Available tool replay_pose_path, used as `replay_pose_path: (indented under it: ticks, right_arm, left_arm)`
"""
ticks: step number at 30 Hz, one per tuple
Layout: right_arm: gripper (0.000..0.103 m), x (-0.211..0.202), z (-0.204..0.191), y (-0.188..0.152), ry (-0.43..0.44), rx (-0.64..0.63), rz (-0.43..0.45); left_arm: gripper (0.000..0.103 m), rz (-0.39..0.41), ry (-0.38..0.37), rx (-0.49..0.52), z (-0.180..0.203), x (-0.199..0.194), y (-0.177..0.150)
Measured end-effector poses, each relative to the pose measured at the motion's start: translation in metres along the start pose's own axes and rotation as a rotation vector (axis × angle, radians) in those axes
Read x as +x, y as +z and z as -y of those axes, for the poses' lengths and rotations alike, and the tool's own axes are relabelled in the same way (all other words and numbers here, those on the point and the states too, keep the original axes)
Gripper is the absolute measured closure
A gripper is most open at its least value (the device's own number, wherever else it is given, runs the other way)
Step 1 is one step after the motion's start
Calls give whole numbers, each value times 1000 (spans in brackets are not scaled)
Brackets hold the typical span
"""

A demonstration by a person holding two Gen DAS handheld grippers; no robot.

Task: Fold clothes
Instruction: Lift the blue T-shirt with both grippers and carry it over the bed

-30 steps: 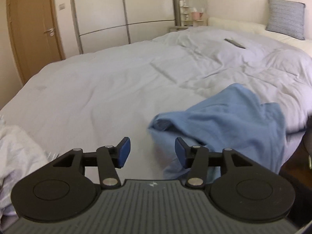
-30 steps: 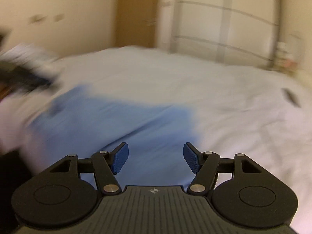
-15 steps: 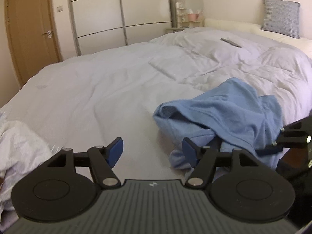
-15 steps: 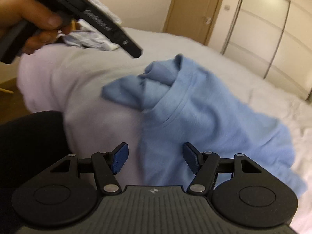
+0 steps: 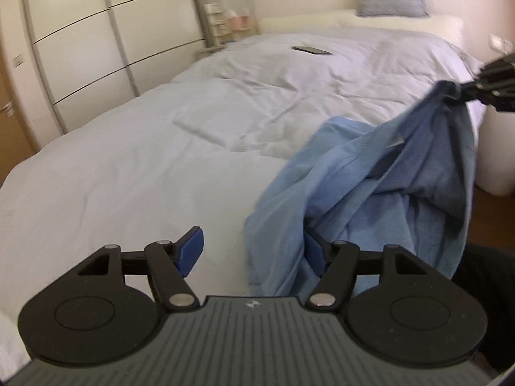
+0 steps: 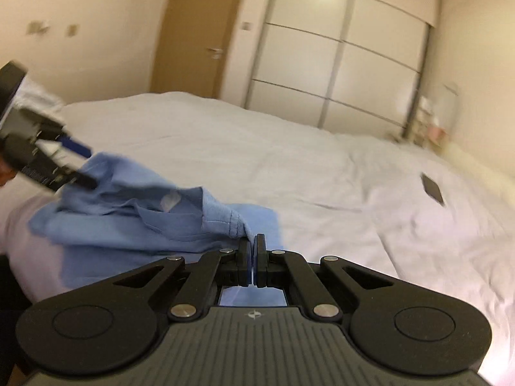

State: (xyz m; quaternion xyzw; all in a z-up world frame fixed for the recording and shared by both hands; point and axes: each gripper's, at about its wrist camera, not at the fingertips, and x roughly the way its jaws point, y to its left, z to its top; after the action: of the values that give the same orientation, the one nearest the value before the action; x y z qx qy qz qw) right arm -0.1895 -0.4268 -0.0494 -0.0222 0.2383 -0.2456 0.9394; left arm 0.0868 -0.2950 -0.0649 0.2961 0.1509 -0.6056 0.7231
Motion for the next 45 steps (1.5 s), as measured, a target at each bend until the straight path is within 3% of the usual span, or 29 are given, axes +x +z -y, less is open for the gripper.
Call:
replay_pose_path:
  ticks: [1,2,3,4,8,13,22,26,28,30,34,39,42,45]
  right_arm:
    - [103,0,3,1,-3,6,3]
    - [103,-1,4,2,-2,8,7]
    - [103,-1,5,4,-2,9,10]
    - [103,-2,6,5,-1,11,14]
    - [103,-4,11,9,1,18,29]
    - [103,-11,18,20,-3,20,65]
    - [103,-110,36,113,-103,-118,408]
    - [103,-145,46,154,-161,-216,549]
    - [103,-139,56,175,-175,-258,581]
    - [103,-127,66,195,-184,-291,603]
    - [103,-53,90,231,-189,-332,575]
    - [103,115,124,233,-151,-287,427]
    - [103,212,133,208,-110,-198,281]
    - [103,272,137,180,-56,-176,109]
  left_arm:
    - [54,-7,-12,21,2,3,2]
    - [84,-21,-14,40,4,6,4]
    - [99,-35,-16,59,6,8,6]
    - [103,-46,-17,76,7,10,8]
    - [103,36,41,75,-7,-16,28]
    - [103,228,112,72,-27,-84,78]
    - [102,496,299,246,-6,-221,174]
    - [102,516,374,288,-14,-230,211]
    - [102,499,390,282,-29,-209,229]
    - [102,445,380,258,-50,-153,230]
    - [102,336,360,209,-91,-41,231]
    - [102,183,320,140,-138,101,224]
    - [102,119,288,110,-156,125,231]
    - [102,54,256,79,-173,150,238]
